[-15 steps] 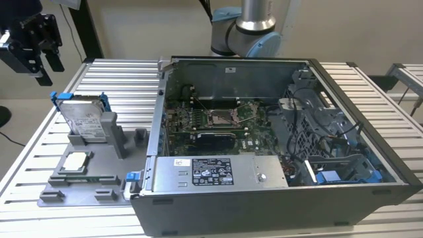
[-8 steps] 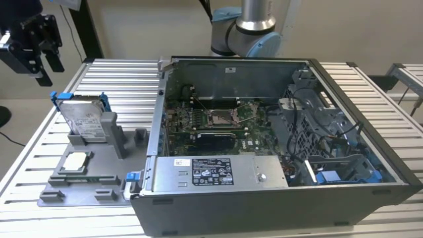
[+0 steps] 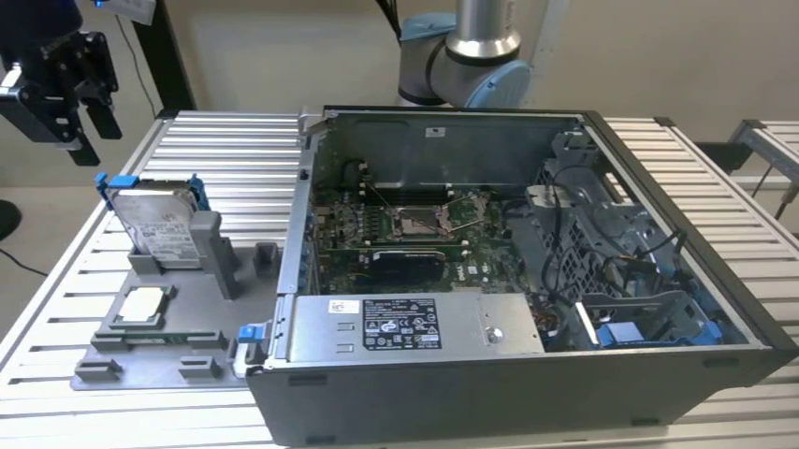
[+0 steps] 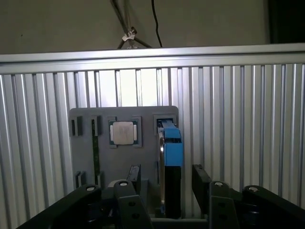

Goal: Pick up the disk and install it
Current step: 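Pick up the disk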

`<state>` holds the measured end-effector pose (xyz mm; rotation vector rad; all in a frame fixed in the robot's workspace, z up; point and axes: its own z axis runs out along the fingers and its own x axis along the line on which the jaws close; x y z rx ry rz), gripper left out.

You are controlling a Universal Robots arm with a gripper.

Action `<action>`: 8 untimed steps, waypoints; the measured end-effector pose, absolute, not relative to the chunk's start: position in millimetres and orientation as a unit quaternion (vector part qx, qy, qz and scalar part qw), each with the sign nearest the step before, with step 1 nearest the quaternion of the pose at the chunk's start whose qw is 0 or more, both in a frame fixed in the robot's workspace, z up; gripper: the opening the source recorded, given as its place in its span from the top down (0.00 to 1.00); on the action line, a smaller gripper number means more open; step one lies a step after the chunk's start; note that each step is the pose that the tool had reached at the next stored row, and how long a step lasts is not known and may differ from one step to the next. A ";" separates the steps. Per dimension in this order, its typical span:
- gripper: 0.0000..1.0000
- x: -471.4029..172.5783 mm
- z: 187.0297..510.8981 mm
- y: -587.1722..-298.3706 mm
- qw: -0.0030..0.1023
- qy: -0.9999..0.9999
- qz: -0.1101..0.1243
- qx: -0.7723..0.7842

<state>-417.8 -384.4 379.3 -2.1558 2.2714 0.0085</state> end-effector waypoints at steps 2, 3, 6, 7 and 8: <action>0.00 -417.8 379.1 -384.4 0.005 0.725 0.003 -0.688; 0.00 -417.8 379.1 -384.4 0.005 0.725 0.003 -0.688; 0.00 -417.8 378.4 -384.4 0.005 0.725 0.003 -0.688; 0.00 -417.8 378.1 -384.4 0.005 0.725 0.003 -0.688; 0.00 -417.8 377.7 -384.4 0.005 0.725 0.003 -0.688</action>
